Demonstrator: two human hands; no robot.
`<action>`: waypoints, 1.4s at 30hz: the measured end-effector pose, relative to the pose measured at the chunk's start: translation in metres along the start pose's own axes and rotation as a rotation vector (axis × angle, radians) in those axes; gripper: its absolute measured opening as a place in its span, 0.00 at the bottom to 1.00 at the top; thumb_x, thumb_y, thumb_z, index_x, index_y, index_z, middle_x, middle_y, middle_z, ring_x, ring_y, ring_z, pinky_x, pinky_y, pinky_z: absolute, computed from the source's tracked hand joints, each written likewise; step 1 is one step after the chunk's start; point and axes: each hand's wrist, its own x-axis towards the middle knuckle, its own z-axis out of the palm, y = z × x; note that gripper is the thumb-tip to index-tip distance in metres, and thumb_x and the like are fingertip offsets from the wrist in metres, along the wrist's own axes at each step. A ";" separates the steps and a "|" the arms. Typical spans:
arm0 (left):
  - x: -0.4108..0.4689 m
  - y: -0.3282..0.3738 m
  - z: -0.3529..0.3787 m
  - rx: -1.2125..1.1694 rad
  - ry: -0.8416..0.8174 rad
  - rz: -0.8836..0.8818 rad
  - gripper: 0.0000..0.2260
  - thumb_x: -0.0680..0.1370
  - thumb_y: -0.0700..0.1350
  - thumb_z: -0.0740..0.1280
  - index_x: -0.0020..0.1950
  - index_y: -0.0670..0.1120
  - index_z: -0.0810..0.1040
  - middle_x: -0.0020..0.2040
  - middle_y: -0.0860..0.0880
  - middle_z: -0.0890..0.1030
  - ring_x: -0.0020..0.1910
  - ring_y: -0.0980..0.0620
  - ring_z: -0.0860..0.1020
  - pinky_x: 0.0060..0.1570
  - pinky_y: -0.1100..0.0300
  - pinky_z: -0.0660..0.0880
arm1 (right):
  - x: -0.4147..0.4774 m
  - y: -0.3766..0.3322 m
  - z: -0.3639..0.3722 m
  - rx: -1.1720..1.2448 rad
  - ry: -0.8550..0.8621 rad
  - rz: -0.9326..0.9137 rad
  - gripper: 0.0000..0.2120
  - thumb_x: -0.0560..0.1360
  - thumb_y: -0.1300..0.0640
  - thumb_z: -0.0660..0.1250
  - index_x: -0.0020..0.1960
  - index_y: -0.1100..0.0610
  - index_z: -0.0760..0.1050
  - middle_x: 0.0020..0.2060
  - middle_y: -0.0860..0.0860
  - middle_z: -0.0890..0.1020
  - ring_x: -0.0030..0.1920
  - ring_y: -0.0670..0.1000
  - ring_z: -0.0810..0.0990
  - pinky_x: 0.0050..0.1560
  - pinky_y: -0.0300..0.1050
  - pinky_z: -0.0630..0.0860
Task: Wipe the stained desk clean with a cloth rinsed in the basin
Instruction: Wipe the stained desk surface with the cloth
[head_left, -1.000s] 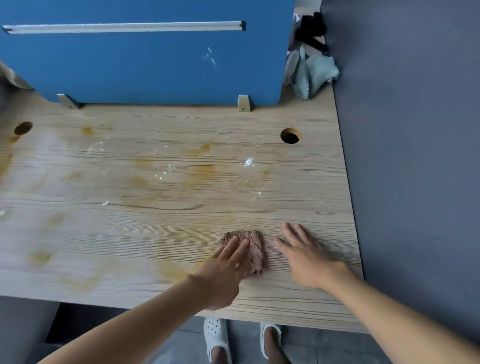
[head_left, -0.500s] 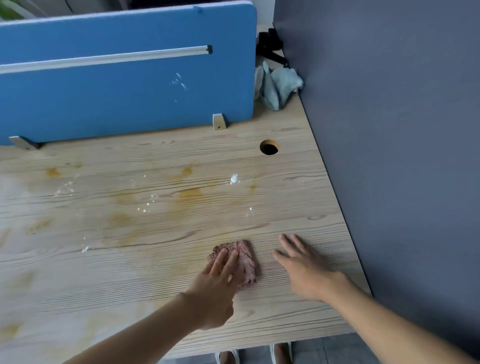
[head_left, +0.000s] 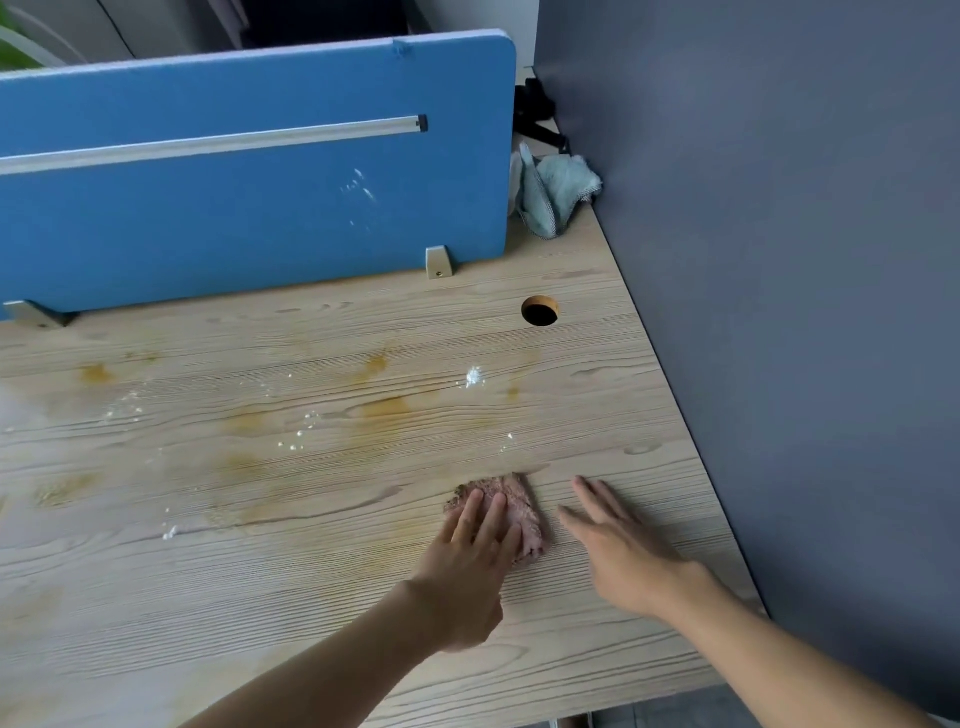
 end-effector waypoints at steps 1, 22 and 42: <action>0.006 0.000 -0.002 -0.009 0.011 -0.001 0.35 0.82 0.56 0.52 0.80 0.43 0.36 0.78 0.36 0.31 0.74 0.34 0.28 0.76 0.38 0.40 | 0.001 0.000 -0.002 0.009 0.003 0.000 0.40 0.77 0.70 0.56 0.82 0.46 0.47 0.80 0.50 0.34 0.80 0.52 0.35 0.80 0.55 0.44; 0.009 -0.028 -0.018 -0.104 -0.025 -0.042 0.33 0.83 0.55 0.54 0.82 0.48 0.40 0.80 0.42 0.35 0.78 0.40 0.34 0.77 0.47 0.41 | 0.030 0.015 -0.052 -0.002 0.067 -0.015 0.38 0.76 0.71 0.57 0.81 0.48 0.54 0.81 0.53 0.47 0.81 0.55 0.46 0.80 0.55 0.48; 0.055 -0.044 -0.055 -0.168 0.018 -0.066 0.32 0.83 0.55 0.55 0.82 0.50 0.42 0.81 0.46 0.36 0.79 0.43 0.35 0.77 0.47 0.47 | 0.053 0.019 -0.062 -0.029 -0.005 0.002 0.38 0.77 0.69 0.56 0.82 0.49 0.48 0.80 0.52 0.37 0.80 0.55 0.38 0.80 0.55 0.44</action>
